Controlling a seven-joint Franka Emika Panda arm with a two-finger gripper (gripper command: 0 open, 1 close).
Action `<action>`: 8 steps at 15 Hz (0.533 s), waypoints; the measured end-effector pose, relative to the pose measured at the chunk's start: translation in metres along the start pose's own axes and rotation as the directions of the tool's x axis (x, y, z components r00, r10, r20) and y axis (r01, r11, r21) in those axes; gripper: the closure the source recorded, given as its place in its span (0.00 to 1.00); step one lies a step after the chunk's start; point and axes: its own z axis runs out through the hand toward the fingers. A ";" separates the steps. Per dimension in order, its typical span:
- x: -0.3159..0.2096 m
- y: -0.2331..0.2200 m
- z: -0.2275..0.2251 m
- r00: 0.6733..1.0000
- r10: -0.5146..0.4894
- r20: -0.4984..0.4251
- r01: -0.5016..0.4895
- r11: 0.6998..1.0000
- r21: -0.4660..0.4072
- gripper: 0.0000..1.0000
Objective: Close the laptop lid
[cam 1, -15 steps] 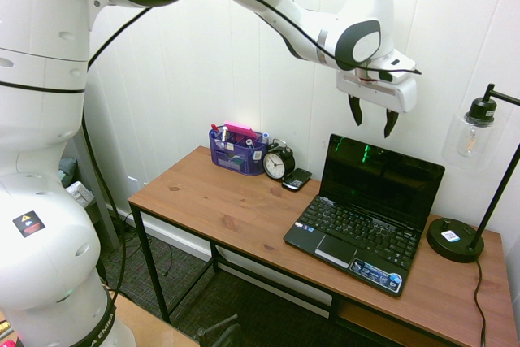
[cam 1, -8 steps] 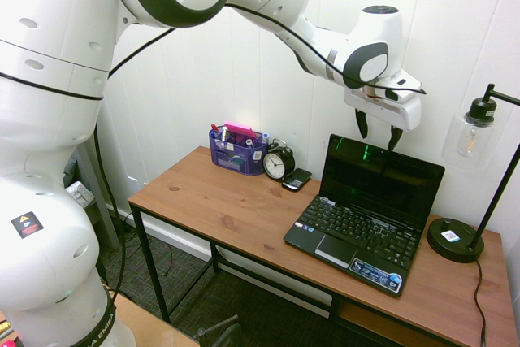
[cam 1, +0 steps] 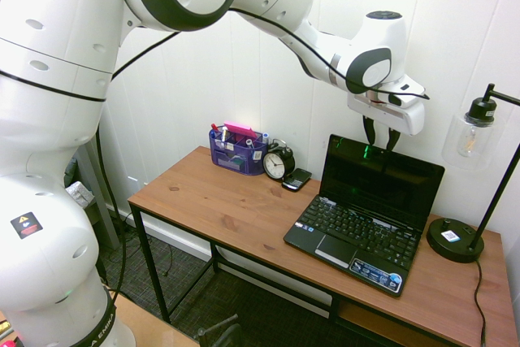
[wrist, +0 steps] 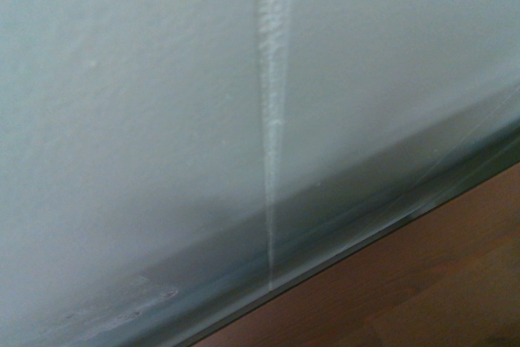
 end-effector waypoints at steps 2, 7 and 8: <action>0.001 0.002 0.002 1.000 0.003 -0.001 -0.003 1.000 -0.001 1.00; 0.002 0.009 0.007 1.000 0.008 0.005 -0.008 1.000 -0.005 1.00; 0.003 0.012 0.009 1.000 0.008 0.008 -0.008 1.000 -0.004 1.00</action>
